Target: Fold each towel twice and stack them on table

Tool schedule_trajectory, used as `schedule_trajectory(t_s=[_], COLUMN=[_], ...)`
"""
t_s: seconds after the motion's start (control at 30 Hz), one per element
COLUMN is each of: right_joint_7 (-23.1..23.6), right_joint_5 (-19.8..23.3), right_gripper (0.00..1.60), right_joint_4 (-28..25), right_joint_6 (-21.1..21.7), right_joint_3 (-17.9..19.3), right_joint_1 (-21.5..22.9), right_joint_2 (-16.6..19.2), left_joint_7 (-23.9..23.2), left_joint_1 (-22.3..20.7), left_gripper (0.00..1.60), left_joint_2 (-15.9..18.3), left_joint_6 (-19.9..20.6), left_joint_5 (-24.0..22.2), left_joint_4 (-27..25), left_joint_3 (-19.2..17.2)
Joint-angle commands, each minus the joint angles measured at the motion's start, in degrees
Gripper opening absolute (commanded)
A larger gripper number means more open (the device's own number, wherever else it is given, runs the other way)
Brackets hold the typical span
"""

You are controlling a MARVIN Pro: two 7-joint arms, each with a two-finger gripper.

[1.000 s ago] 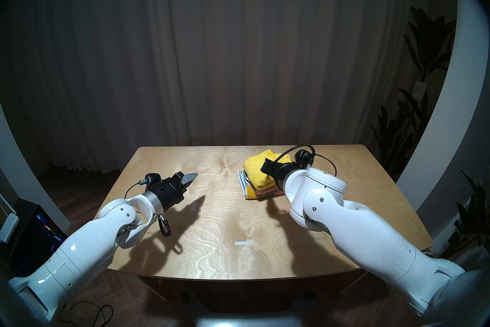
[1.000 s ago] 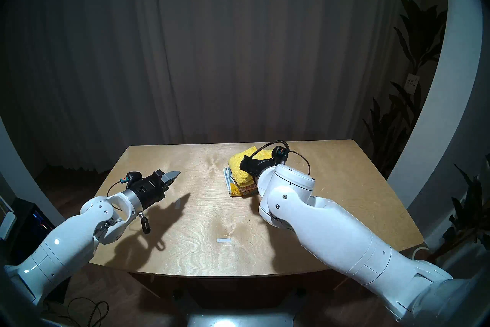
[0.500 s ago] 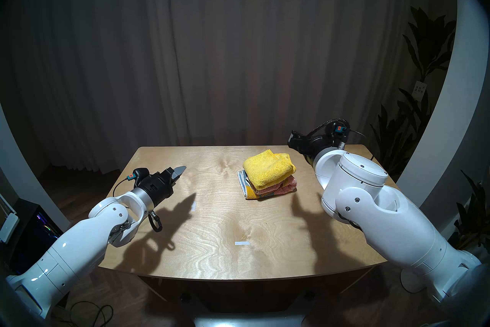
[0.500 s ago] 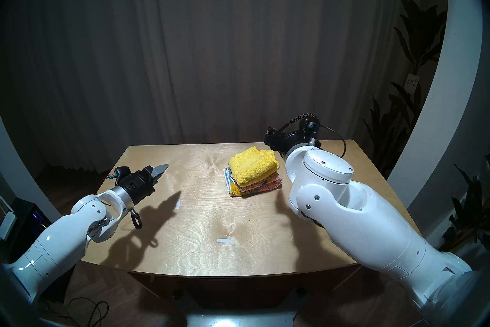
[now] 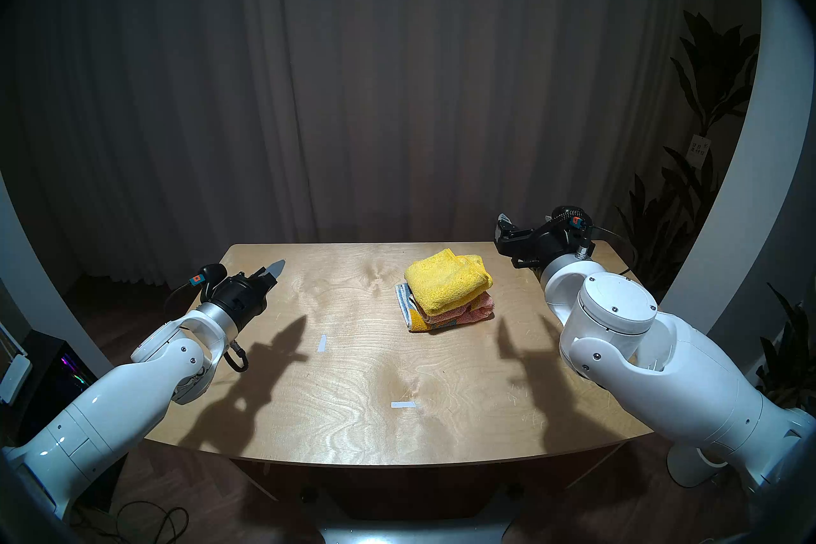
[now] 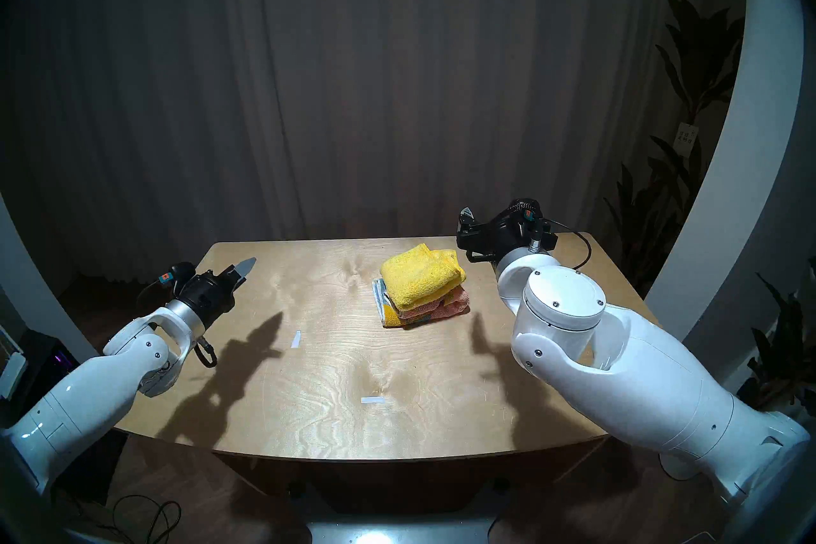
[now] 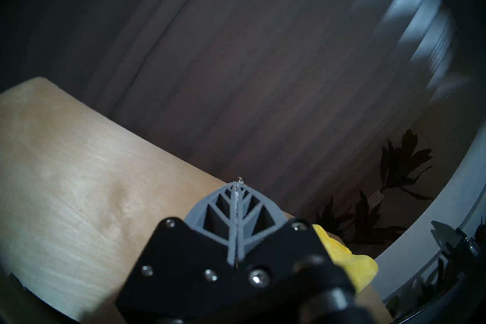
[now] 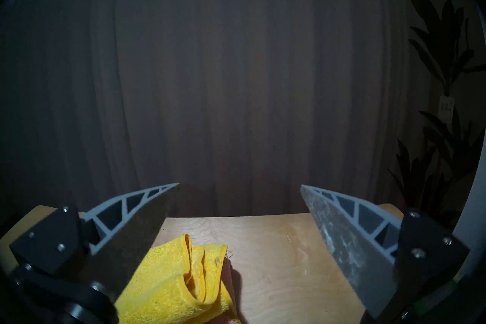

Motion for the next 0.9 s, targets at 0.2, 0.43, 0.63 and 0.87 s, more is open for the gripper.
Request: schedule_trajectory(t_s=[0.2,0.43,0.63,0.87], right_joint_7=[7.5,9.3,11.0,17.2], right_joint_5=[-6.6,-9.2,-13.2,-9.2], right_gripper=[1.6,1.6,1.6,1.6], right_joint_4=[4.0,6.2,8.6,14.5], right_joint_6=[-6.6,-7.9,-8.6,-13.0], right_joint_3=[-1.6,-2.2,-3.6,-2.4], right_joint_1=[1.4,2.3,3.3,4.5], right_joint_2=[1.4,1.8,2.0,0.9], left_joint_7=[6.6,13.4,20.1,25.7], left_joint_1=[0.9,1.2,1.2,1.7], left_gripper=[1.6,1.6,1.6,1.6], left_joint_2=[3.7,6.1,7.1,6.8], left_joint_6=[-8.5,-11.4,-11.1,-10.9], left_joint_5=[14.5,26.9,36.0,40.2], left_joint_4=[-2.1,-2.0,-1.2,-1.0], left_joint_3=[-0.2,0.5,1.1,0.7])
